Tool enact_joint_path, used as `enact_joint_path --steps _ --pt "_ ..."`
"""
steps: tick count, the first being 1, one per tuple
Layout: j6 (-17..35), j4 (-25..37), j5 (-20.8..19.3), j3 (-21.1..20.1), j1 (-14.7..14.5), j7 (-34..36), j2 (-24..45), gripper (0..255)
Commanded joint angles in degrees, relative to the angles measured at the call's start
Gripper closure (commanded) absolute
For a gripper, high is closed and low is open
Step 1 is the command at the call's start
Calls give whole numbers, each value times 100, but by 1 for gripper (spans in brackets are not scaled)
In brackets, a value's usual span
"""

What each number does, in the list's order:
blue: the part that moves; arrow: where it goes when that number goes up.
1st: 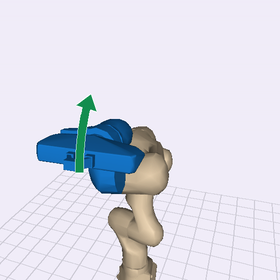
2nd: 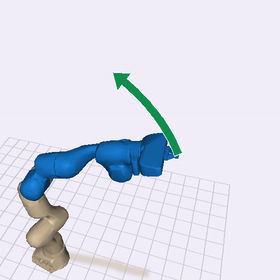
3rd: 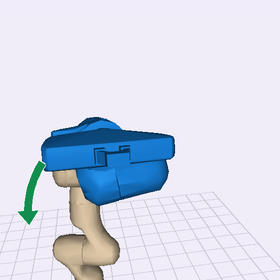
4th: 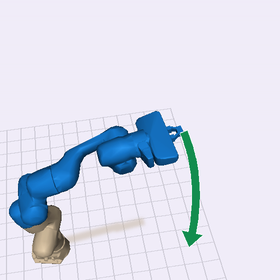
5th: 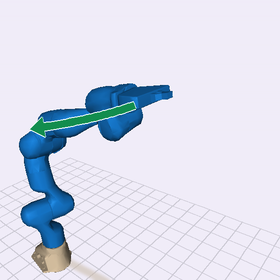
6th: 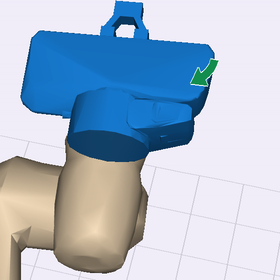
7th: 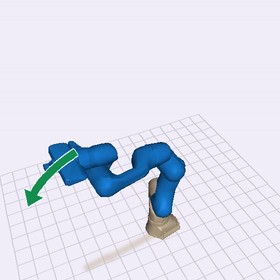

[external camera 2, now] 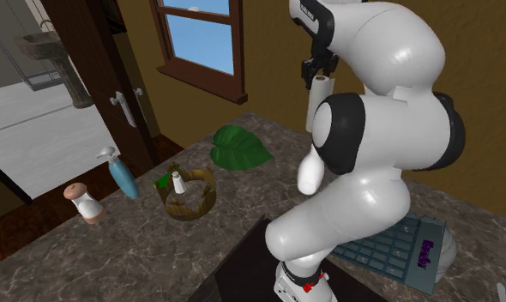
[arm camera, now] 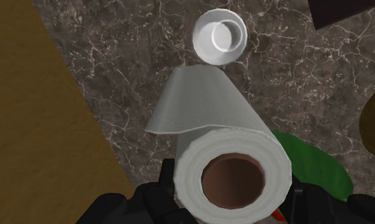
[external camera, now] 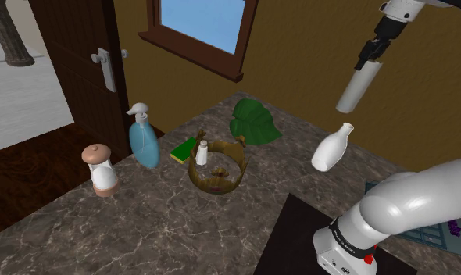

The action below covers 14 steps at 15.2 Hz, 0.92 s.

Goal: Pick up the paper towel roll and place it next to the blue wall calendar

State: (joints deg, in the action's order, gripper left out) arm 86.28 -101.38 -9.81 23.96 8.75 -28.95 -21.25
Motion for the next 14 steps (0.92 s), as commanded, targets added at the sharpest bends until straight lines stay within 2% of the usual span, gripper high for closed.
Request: enact_joint_path --steps 1,7,14 --pt "-13 -79 -87 157 91 -245 -131 255" --pt "-85 -132 -335 671 342 -997 -391 255" --pt "-150 100 -548 1417 553 -1976 -417 255"
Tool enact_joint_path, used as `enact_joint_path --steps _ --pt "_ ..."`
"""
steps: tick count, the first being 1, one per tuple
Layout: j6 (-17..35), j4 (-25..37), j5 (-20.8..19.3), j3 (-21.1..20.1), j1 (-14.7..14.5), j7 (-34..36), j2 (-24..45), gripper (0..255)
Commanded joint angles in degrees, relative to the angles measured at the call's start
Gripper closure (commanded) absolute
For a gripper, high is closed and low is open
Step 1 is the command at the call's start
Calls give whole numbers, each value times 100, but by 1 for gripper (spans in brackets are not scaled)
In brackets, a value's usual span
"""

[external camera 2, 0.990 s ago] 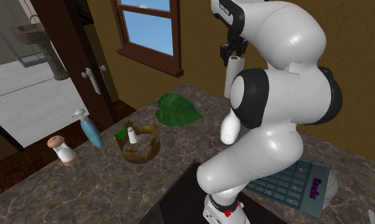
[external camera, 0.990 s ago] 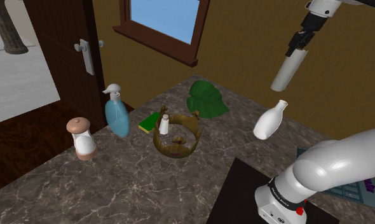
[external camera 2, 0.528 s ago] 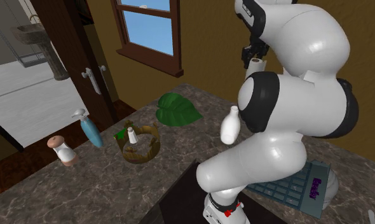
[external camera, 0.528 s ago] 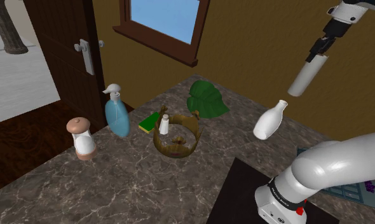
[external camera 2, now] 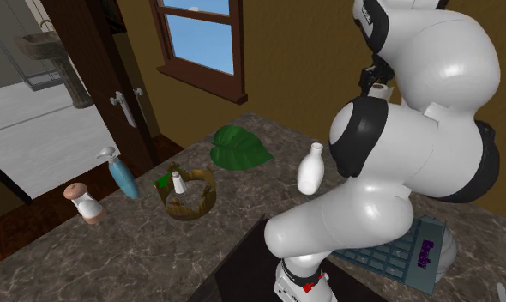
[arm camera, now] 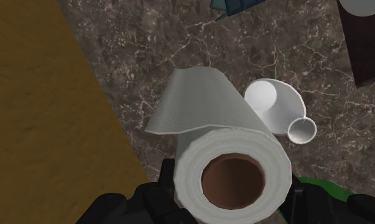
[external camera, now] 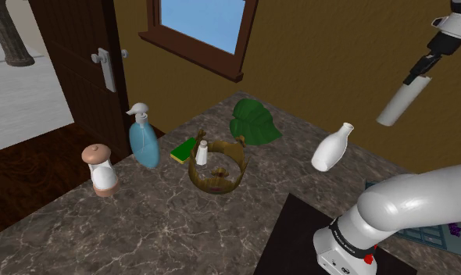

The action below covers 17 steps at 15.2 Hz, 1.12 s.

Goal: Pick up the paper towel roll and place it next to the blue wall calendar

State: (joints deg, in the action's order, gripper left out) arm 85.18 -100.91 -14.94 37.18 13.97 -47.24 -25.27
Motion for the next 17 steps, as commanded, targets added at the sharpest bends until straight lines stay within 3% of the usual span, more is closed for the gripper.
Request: enact_joint_path --steps 1,9,17 --pt "-47 112 -52 217 50 -297 9 255" --pt "-68 822 31 1470 37 -1624 494 255" --pt "522 -39 -183 1353 181 -1448 168 255"
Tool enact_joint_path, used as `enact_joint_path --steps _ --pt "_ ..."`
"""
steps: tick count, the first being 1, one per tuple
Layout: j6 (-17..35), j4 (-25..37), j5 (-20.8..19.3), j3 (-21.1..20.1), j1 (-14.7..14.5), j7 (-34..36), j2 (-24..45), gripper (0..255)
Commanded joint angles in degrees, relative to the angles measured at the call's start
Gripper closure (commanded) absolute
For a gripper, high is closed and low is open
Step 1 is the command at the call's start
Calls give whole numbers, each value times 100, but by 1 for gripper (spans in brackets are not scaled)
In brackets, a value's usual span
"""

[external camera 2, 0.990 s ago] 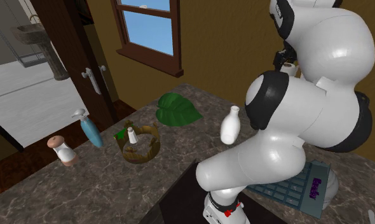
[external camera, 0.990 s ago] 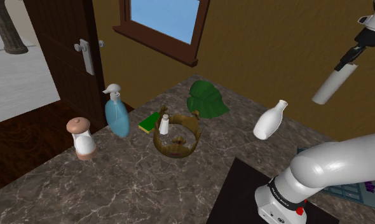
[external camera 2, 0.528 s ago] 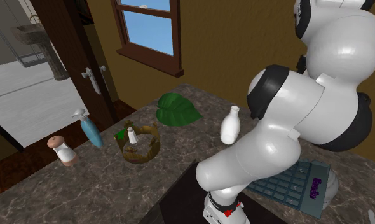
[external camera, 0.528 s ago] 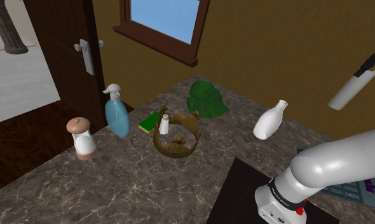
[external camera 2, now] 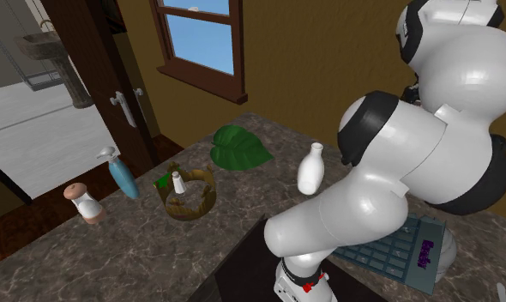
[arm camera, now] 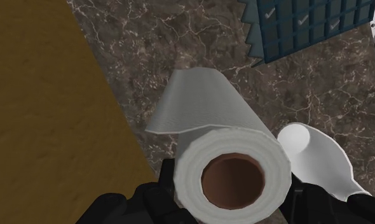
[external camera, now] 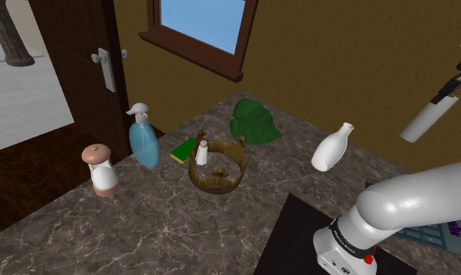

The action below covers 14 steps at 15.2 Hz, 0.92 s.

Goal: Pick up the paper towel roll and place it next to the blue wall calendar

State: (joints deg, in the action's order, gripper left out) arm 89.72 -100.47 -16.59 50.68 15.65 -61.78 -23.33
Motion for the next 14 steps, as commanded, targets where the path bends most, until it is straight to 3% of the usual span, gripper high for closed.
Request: enact_joint_path --steps 1,14 --pt "140 -182 -40 -2 29 23 -56 255" --pt "1086 -1335 -269 75 178 173 -307 255"
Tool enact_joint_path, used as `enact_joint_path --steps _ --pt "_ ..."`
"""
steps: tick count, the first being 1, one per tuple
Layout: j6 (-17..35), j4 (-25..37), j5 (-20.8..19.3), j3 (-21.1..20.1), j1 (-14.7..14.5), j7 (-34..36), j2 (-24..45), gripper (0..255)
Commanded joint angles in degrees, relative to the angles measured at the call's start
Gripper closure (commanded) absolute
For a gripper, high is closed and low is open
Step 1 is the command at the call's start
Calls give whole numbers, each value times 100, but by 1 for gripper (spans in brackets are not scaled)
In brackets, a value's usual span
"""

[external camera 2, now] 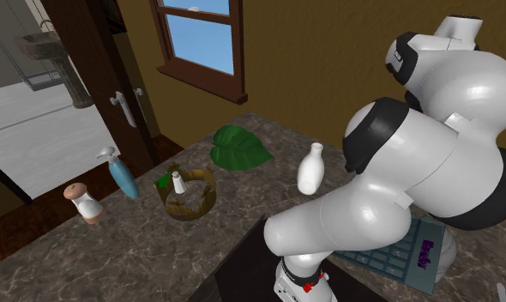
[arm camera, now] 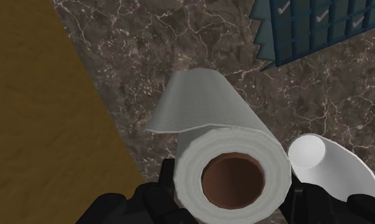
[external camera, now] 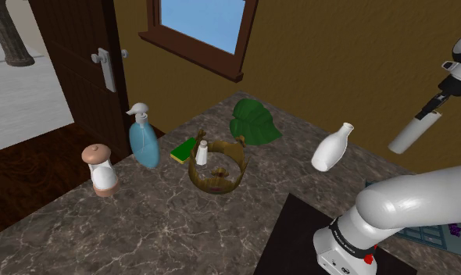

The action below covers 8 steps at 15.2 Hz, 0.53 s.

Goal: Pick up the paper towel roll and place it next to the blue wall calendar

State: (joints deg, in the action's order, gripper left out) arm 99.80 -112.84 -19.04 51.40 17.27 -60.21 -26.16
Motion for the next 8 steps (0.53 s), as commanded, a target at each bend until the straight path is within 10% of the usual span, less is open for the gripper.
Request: enact_joint_path --steps 1,8 --pt "152 -178 -38 18 24 22 -33 255" --pt "674 -699 -124 157 55 55 -47 255"
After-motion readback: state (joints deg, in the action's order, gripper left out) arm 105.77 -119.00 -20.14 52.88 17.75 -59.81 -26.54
